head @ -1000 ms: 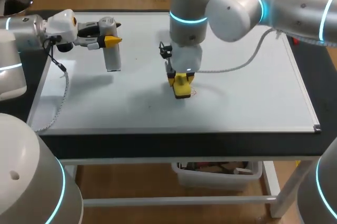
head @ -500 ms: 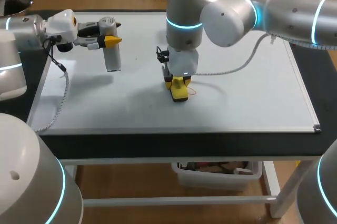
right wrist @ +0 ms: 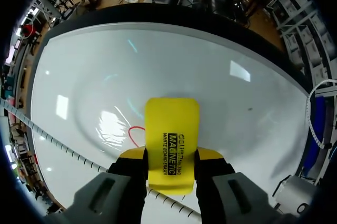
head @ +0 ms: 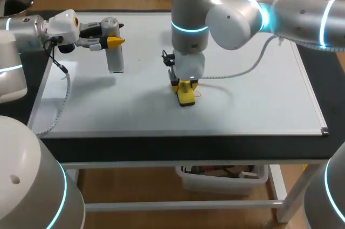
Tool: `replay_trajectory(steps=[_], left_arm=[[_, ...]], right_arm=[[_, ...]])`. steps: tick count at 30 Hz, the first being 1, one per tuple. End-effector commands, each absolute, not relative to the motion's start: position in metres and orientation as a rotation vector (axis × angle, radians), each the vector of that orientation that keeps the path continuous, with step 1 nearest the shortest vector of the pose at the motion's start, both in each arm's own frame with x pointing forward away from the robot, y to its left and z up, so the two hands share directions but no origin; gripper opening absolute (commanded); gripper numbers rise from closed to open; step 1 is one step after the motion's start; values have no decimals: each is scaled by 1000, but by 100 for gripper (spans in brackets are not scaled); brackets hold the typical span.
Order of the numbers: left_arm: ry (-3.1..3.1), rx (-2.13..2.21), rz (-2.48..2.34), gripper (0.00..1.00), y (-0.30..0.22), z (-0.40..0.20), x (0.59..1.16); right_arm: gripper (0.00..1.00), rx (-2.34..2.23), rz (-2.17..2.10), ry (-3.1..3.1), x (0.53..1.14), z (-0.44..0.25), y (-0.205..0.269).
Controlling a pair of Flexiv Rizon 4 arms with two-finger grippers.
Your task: Pick up the inspection probe, press it on each red-marked spot on the whiteboard one by one, put down the probe, pick up the eraser, and wipe off all the red marks.
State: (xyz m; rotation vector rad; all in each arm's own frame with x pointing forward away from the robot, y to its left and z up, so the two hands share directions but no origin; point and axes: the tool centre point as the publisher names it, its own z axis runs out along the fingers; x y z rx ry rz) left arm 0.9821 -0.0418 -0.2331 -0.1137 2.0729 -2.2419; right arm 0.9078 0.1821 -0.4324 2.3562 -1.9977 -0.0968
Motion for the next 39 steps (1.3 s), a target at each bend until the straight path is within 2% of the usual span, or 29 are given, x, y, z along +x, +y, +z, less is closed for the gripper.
replay_trajectory(steps=[1, 27, 39], left_arm=[[2069, -115, -2239, 0, -42, -232, 981], [2069, -115, -2239, 0, -42, -232, 981], [2069, -115, -2239, 0, -42, -232, 981]], right_arm=[[0, 2350, -78, -2015, 903, -435, 170], [0, 2203, -31, -2158, 899, -433, 107], [0, 2168, 48, -2149, 913, -405, 84]])
